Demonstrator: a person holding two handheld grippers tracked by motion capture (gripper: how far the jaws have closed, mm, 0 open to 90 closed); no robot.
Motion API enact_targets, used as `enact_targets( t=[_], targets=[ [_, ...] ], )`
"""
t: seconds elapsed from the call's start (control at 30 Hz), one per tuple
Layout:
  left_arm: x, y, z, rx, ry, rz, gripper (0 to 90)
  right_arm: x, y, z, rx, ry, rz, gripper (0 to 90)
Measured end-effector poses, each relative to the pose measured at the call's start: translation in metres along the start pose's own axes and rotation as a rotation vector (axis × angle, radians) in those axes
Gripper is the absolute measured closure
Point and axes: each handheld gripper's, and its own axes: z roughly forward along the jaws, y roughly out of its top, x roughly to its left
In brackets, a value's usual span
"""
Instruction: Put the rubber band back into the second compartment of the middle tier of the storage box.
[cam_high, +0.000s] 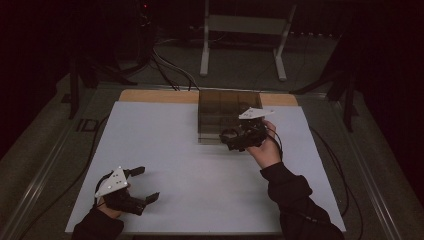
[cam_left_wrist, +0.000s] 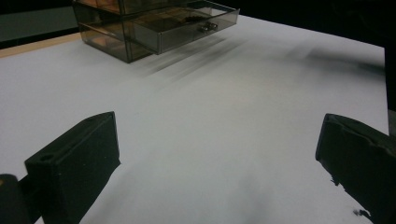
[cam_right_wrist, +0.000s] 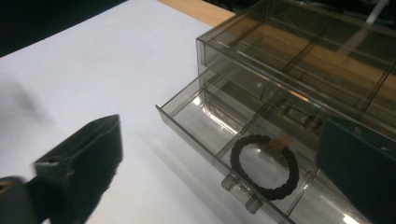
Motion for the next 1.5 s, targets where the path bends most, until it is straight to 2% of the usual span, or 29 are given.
enact_targets(
  t=[0.4, 0.57, 1.03, 1.5],
  targets=[
    [0.0, -0.001, -0.002, -0.001, 0.001, 0.0, 0.4, -0.002, -0.016, -0.018, -0.045, -0.007, -0.001, 0.0],
    [-0.001, 0.0, -0.001, -0.001, 0.001, 0.001, 0.4, -0.002, -0.027, -0.021, -0.045, -0.006, 0.002, 0.0],
    [-0.001, -0.001, -0.001, 0.002, -0.002, 0.005, 0.4, -0.001, -0.075, -0.025, -0.027, 0.001, 0.023, 0.0],
    [-0.001, -0.001, -0.001, 0.0, -0.004, 0.001, 0.4, -0.005, -0.12, -0.039, -0.056, 0.005, 0.046, 0.0]
  ],
)
